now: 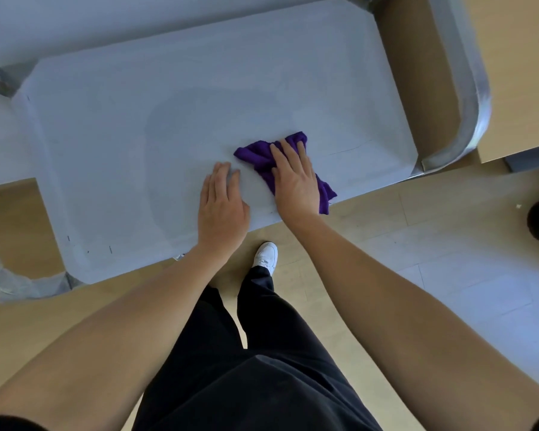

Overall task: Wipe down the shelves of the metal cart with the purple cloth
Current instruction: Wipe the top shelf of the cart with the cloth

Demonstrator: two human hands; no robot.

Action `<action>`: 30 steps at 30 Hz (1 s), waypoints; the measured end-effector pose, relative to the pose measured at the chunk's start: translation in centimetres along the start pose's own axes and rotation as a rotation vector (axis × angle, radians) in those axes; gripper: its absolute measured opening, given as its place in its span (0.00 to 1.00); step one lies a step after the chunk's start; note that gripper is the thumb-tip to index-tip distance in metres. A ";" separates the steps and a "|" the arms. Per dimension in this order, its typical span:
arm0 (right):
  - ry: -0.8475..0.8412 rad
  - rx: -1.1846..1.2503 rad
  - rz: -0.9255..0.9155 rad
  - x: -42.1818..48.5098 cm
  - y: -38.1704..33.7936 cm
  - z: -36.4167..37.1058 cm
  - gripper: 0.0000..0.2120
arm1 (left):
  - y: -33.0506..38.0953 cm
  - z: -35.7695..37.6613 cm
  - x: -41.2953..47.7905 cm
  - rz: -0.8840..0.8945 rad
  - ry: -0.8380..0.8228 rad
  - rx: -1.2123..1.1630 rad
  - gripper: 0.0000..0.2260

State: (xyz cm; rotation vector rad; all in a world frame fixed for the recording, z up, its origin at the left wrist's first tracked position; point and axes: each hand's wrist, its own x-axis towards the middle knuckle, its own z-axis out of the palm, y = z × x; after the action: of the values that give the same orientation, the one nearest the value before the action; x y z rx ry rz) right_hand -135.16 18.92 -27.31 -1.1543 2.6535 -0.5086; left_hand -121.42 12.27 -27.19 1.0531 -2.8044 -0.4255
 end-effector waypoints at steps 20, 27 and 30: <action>0.068 0.026 0.172 1.9 8.5 -3.5 0.23 | 9.7 4.2 3.7 0.172 -0.053 -0.021 0.20; 0.059 -0.002 0.107 3.8 14.6 -6.0 0.21 | 9.7 4.1 3.7 0.158 -0.067 -0.063 0.21; 0.088 -0.025 0.321 4.7 17.7 -7.9 0.21 | 9.7 4.1 3.7 0.156 -0.089 -0.069 0.22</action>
State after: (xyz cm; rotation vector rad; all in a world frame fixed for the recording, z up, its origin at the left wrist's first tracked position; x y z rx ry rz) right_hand -152.68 28.55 -27.12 -0.7026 2.8507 -0.4769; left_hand -131.11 17.69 -28.21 0.8145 -2.8987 -0.5596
